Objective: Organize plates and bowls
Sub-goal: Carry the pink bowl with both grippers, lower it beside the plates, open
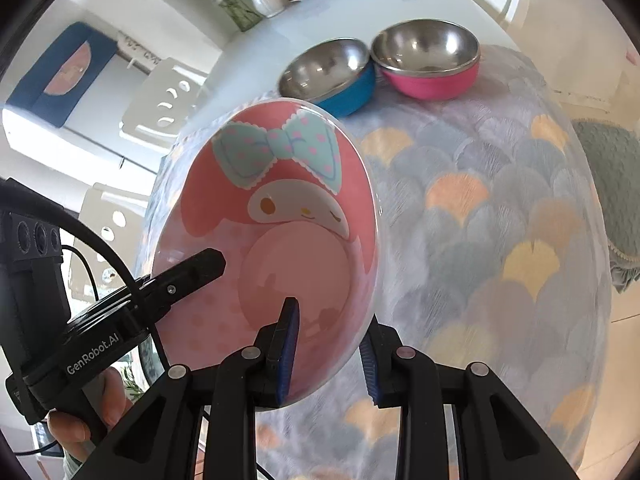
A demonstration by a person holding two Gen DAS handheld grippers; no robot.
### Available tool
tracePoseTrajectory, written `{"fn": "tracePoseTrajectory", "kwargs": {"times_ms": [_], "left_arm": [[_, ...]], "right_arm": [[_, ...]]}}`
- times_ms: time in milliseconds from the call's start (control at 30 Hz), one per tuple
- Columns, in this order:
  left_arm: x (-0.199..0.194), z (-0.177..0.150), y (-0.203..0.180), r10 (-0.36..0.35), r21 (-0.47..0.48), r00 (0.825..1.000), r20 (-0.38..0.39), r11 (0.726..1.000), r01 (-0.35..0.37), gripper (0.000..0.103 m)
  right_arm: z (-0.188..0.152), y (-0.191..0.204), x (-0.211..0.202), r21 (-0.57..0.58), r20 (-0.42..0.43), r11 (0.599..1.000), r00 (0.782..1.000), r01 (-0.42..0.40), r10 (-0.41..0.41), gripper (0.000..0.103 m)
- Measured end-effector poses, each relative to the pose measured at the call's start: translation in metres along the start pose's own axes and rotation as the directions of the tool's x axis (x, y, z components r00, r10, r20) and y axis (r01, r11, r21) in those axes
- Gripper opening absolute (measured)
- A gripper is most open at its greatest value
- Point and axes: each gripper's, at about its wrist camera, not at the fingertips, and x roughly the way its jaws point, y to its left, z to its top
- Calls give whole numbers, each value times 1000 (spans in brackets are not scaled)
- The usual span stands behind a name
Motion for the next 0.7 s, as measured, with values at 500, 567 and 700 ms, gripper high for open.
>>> {"fn": "tracePoseTrajectory", "kwargs": {"times_ms": [500,567,700], "left_arm": [[-9,-92,34,-42,-22,995,-85,999,41,18],[-3,-99,37,-42,-14,994,-99,999,41,18],[4,-108,41,-37,-4,994,-106,999,37,18]], "right_arm": [[-91,36,17,27,-32,995,995,99,-98,29],[-96,36,25,29,-39,992,992,121,-120,29],[-103,36,36,-7,-40,988,987,155,-155,29]]}}
